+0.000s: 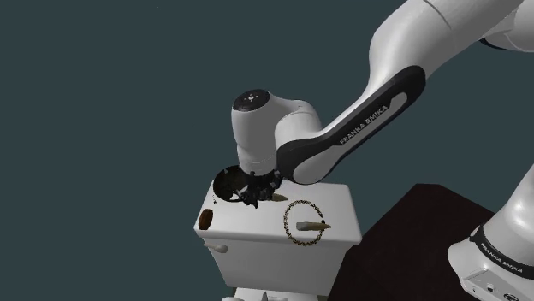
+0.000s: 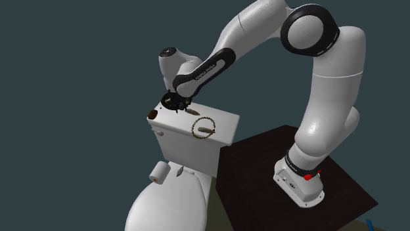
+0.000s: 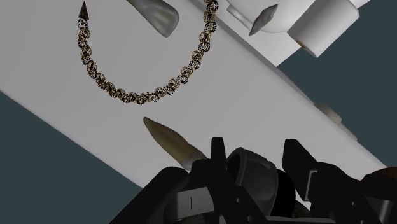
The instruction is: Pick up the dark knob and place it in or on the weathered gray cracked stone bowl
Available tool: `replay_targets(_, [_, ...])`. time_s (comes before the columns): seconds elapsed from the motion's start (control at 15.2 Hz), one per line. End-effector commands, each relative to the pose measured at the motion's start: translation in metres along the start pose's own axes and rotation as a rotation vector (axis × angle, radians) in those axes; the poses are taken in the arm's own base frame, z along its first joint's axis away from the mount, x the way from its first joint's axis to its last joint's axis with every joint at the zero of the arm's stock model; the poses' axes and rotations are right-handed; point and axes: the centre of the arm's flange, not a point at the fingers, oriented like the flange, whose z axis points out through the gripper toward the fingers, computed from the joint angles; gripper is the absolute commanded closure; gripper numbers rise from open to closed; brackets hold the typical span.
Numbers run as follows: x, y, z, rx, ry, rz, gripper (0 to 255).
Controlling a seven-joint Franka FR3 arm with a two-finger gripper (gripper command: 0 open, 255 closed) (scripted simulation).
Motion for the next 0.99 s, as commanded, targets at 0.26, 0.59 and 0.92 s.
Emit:
replay_targets(0.26, [0.014, 0.0, -0.024, 0.0, 0.0, 0.0, 255])
replay_targets(0.59, [0.079, -0.008, -0.015, 0.0, 0.0, 0.0, 255])
replay_targets(0.92, [0.144, -0.015, -0.006, 0.0, 0.0, 0.0, 255])
